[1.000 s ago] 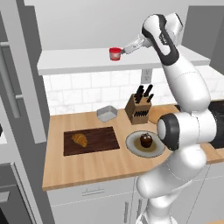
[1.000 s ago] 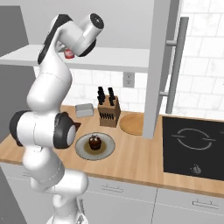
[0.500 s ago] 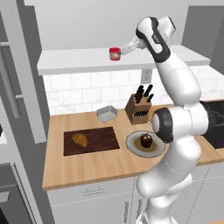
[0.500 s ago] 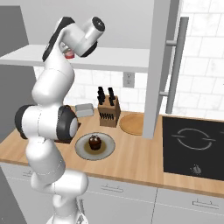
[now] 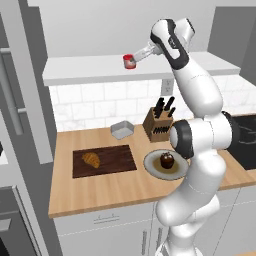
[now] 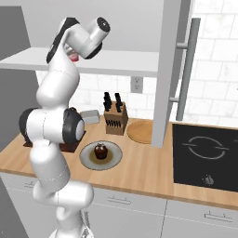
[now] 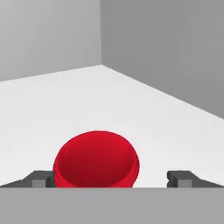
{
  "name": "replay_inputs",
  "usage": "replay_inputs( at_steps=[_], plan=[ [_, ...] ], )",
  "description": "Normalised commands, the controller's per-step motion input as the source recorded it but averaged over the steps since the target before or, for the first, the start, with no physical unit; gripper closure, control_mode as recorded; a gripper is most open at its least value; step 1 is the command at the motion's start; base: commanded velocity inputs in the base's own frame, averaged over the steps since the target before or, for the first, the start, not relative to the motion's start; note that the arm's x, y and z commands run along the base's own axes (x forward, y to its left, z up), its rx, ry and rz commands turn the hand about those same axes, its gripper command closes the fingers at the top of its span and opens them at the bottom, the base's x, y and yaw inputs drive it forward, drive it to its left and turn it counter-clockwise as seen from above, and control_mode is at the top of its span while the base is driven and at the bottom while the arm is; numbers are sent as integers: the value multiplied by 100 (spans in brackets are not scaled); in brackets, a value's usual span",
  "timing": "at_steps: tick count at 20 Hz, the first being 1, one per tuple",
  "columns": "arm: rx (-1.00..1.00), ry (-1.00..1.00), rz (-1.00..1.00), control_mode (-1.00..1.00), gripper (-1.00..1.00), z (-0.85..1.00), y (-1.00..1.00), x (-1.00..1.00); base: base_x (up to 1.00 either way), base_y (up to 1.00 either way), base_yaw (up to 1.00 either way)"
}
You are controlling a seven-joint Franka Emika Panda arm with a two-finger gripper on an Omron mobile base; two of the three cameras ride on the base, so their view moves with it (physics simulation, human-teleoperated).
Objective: From the different types of pastries on the counter, select a croissant and place it on the cutting board. Then retrieve a jar of jam from the cabinet and place it alongside the croissant on the cutting board.
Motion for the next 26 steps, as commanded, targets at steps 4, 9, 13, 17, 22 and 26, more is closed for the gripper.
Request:
replay_inputs(
  at_steps=[4,9,13,17,22,26],
  plan=[
    [0,3,0,-100,-100,-45,28,12,0,0,0],
    [-7,4,0,-100,100,-91,39,0,0,0,0],
    [-4,4,-2,-100,100,-31,32,11,0,0,0],
    [0,-4,0,-100,100,21,-29,76,0,0,0],
    [1,-11,-6,-100,100,48,-60,13,0,0,0],
    [7,13,-14,-100,100,45,-51,-22,0,0,0]
  ],
)
